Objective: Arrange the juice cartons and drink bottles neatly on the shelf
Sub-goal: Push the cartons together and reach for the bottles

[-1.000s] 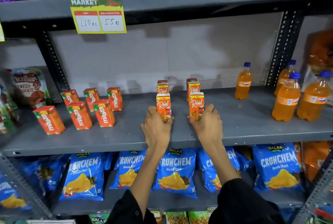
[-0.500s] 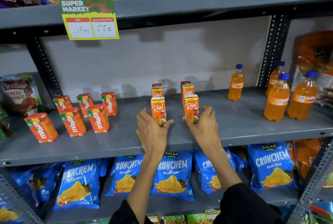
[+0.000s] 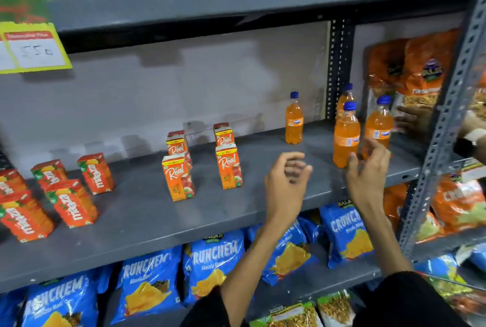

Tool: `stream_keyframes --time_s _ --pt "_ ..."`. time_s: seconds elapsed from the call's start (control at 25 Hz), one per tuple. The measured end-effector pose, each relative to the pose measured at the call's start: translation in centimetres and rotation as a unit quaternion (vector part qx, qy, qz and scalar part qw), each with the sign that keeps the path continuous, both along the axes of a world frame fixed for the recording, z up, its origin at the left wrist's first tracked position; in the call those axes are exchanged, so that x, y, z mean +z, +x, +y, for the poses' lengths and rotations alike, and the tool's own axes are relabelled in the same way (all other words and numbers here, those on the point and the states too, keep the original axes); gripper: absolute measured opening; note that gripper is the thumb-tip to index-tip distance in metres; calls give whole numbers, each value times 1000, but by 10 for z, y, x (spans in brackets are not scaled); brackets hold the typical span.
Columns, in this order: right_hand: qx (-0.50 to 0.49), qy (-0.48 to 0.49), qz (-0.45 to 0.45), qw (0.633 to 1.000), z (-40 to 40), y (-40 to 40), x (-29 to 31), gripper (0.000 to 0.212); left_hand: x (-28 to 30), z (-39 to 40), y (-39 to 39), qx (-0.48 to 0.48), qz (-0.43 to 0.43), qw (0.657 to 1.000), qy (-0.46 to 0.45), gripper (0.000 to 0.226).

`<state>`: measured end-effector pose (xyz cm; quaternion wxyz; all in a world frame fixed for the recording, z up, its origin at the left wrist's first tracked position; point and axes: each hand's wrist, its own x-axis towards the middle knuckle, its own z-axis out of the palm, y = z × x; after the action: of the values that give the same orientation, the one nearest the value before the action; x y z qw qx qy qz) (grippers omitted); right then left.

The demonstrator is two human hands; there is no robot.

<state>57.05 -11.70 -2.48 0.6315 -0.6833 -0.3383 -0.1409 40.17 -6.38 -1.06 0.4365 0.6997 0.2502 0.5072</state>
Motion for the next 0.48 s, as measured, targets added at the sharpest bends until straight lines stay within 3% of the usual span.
stream_keyframes --time_s 0.2,0.48 --pt "183 -23 91 979 10 39 3 47 18 17 79 -100 114 983 -106 62" --pt "296 -59 127 945 13 69 4 45 17 27 118 -107 145 978 -103 61"
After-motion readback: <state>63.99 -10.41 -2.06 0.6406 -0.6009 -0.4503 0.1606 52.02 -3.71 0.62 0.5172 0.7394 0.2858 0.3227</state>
